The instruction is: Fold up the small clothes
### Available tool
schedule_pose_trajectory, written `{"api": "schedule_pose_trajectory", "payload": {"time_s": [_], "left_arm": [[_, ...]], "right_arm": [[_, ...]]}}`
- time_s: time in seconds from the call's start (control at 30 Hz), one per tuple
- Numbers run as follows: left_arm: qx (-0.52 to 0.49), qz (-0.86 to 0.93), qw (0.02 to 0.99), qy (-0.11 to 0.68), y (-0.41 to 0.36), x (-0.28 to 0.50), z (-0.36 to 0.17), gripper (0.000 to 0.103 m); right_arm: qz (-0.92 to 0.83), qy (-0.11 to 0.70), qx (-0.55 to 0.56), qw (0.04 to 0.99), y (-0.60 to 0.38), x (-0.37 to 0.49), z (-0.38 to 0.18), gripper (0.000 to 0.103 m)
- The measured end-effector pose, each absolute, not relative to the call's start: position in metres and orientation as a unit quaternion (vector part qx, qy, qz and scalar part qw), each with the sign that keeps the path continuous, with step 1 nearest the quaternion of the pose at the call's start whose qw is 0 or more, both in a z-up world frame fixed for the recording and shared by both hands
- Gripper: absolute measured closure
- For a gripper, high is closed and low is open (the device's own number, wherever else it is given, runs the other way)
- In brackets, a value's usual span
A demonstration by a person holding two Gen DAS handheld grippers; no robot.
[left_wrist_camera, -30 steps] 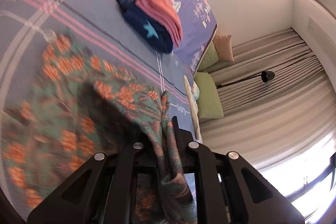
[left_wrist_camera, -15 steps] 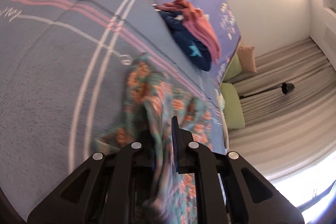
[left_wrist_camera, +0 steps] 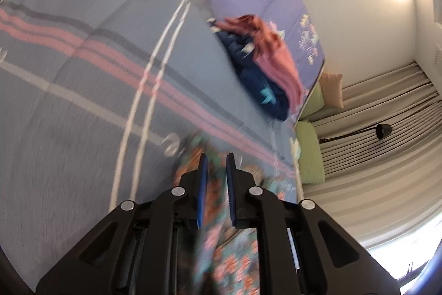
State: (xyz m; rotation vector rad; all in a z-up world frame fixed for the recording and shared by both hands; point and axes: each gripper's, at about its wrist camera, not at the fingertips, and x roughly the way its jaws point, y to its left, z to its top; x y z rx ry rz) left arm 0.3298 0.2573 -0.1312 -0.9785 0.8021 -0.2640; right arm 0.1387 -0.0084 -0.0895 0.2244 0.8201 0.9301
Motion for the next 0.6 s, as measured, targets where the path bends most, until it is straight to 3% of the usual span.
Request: {"api": "schedule_pose_trajectory", "payload": {"time_s": [0.2, 0.43, 0.53, 0.6], "left_arm": [[-0.415, -0.127, 0.822, 0.369, 0.259, 0.347, -0.106, 0.091], [-0.436, -0.128, 0.794, 0.405, 0.281, 0.321, -0.126, 0.078], [-0.455, -0.148, 0.783, 0.397, 0.284, 0.300, -0.134, 0.066], [-0.461, -0.156, 0.777, 0.400, 0.283, 0.293, -0.138, 0.065]], "right_arm": [[0.427, 0.384, 0.112, 0.811, 0.001, 0.143, -0.090, 0.089], [0.434, 0.389, 0.128, 0.803, -0.005, 0.145, -0.098, 0.086], [0.434, 0.387, 0.127, 0.804, -0.005, 0.142, -0.098, 0.086], [0.434, 0.387, 0.127, 0.803, -0.005, 0.142, -0.099, 0.085]]}}
